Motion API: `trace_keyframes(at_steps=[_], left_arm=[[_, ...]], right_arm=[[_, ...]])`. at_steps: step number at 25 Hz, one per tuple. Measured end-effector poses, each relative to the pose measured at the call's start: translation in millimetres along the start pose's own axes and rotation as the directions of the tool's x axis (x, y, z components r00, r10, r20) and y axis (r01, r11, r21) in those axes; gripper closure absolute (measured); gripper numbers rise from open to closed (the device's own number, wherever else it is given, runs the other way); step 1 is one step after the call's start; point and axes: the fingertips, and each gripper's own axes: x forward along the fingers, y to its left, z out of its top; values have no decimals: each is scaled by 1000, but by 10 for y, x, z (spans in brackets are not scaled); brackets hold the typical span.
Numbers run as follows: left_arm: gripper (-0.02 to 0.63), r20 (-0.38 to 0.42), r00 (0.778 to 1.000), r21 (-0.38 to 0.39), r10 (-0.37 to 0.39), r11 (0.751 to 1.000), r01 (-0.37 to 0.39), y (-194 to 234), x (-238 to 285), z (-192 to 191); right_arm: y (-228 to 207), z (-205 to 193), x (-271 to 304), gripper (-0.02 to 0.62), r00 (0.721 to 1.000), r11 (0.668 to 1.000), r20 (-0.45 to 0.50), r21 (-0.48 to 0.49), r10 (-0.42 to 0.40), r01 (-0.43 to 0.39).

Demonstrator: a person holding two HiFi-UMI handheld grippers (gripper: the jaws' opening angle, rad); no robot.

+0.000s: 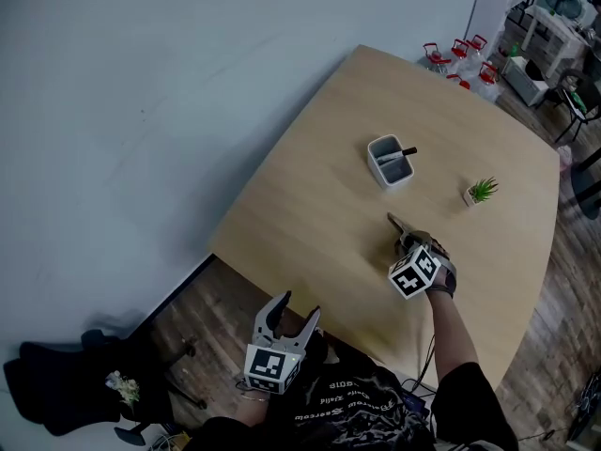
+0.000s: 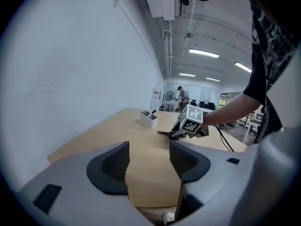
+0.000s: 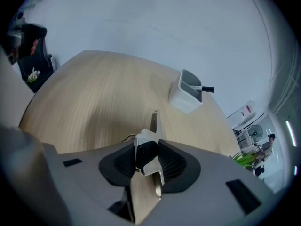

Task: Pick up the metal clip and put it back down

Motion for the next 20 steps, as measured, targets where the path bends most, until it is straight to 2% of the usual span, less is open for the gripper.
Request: trace_keyframes(at_steps=[6, 14, 20], left_arm=[[339, 6, 1000, -20, 28, 999, -28, 90, -130, -53], [339, 21, 999, -25, 32, 999, -32, 170, -207, -41], [339, 32, 999, -21, -14, 1000, 15, 115, -130, 25]], right_arm=[[-2, -4, 18, 479, 999, 998, -11, -49, -48, 47], [-57, 93, -105, 489, 994, 995, 40, 23, -97, 96], [-195, 240, -450, 491, 982, 986, 119, 97, -147, 136]])
